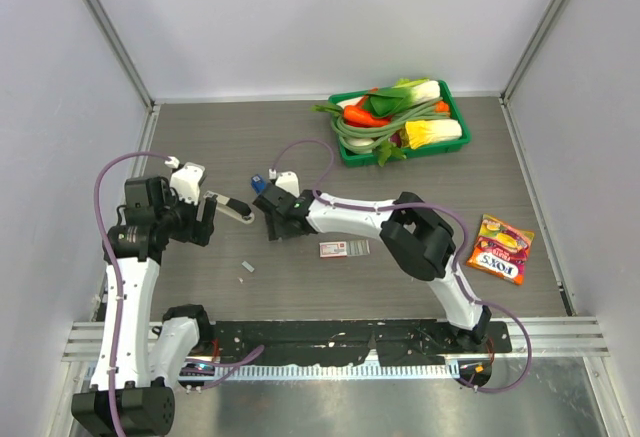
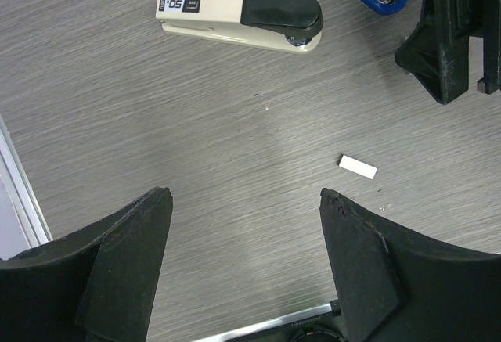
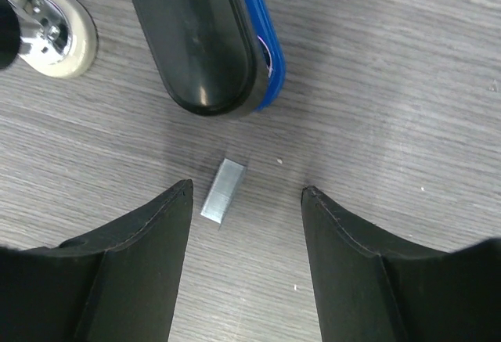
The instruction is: Unload the staples from the stapler
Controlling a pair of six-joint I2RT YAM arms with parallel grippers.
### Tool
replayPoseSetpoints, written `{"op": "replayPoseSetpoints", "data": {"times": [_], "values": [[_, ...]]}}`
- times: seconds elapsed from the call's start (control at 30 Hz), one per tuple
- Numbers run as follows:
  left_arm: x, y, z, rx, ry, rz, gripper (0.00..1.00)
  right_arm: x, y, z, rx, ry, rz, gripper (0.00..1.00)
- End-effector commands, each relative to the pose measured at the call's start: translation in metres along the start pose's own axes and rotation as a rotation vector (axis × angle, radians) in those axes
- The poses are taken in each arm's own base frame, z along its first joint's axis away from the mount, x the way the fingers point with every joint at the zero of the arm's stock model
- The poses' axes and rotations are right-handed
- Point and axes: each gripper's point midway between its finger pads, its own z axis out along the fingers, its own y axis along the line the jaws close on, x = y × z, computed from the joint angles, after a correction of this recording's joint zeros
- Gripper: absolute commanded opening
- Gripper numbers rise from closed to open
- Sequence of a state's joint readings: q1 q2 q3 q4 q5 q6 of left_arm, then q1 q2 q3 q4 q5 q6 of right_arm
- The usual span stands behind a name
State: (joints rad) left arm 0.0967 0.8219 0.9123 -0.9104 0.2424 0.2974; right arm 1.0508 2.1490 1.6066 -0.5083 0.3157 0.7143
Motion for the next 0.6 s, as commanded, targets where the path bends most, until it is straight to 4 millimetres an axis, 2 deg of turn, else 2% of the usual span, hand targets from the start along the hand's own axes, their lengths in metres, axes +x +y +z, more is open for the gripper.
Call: {"op": "replayPoseSetpoints", "data": {"times": [0.0,0.2,0.57], "values": [[-0.017,0.006,-0.011,-0.031,-0.059,0.029,0.80,-0.017,0.010,-0.003,0.008,-0.038,0.026,0.62],[-0.016,0.007,-0.013,-0.038,-0.059,0.041,0.80,-0.016,0.017,-0.001,0.001,-0.031,0.011,0.61],[-0.017,0.007,-0.015,-0.042,-0.068,0.048,0.80,-0.004,0.016,-0.004,0.054,-0.029,-0.032,0.53]]}}
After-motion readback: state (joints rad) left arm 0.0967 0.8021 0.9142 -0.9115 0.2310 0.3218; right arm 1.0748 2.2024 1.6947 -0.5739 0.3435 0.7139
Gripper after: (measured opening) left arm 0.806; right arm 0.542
